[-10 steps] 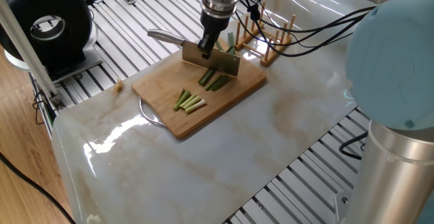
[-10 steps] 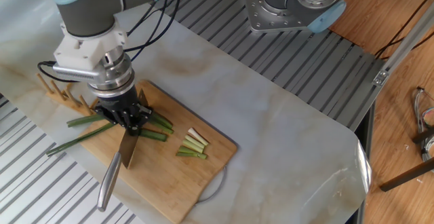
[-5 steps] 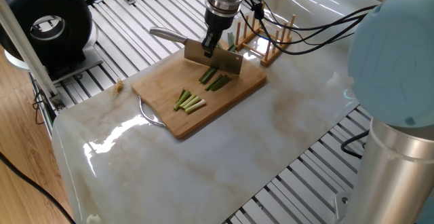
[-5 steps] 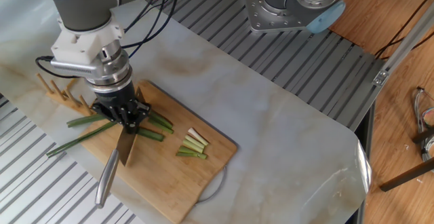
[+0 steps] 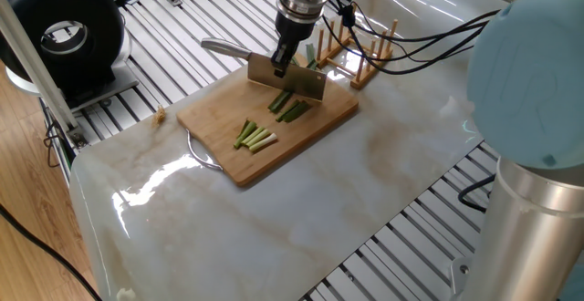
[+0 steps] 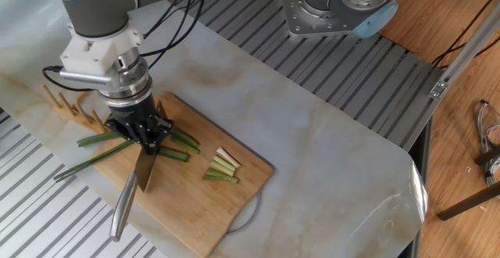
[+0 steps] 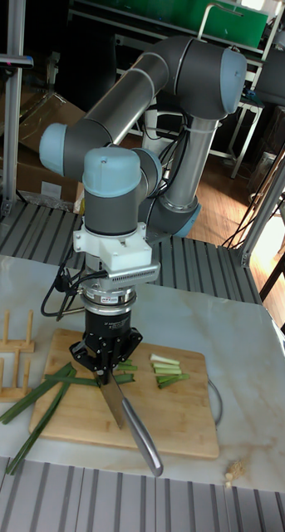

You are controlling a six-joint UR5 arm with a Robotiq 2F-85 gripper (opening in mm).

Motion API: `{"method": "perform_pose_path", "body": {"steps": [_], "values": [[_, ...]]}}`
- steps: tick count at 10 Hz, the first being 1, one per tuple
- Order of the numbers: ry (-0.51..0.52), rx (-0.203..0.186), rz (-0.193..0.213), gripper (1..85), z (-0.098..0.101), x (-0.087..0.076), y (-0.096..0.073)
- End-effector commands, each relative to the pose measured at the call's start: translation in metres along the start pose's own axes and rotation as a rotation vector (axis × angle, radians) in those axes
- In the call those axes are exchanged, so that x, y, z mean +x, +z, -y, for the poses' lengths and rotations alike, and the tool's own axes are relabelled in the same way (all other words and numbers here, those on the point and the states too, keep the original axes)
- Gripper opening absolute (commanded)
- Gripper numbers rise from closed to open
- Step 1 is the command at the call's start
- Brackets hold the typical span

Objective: Chop the green garlic

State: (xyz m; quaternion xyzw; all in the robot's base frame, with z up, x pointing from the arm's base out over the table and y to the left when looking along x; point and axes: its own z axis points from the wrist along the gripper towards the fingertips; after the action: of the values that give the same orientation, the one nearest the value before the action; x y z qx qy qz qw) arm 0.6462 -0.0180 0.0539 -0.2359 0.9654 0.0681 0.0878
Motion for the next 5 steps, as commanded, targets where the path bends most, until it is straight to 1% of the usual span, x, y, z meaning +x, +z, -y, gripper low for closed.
{"method": "perform_pose_path", "body": {"steps": [1, 2, 4, 5], "values": [[0.025, 0.011, -0.029, 1.3, 0.005, 0.006, -0.003], [0.028, 0.015, -0.049, 1.3, 0.009, 0.013, -0.006], [0.017, 0.009, -0.053, 1.3, 0.013, 0.02, -0.013], [0.016, 0.005, -0.051, 1.3, 0.012, 0.02, -0.014]]}}
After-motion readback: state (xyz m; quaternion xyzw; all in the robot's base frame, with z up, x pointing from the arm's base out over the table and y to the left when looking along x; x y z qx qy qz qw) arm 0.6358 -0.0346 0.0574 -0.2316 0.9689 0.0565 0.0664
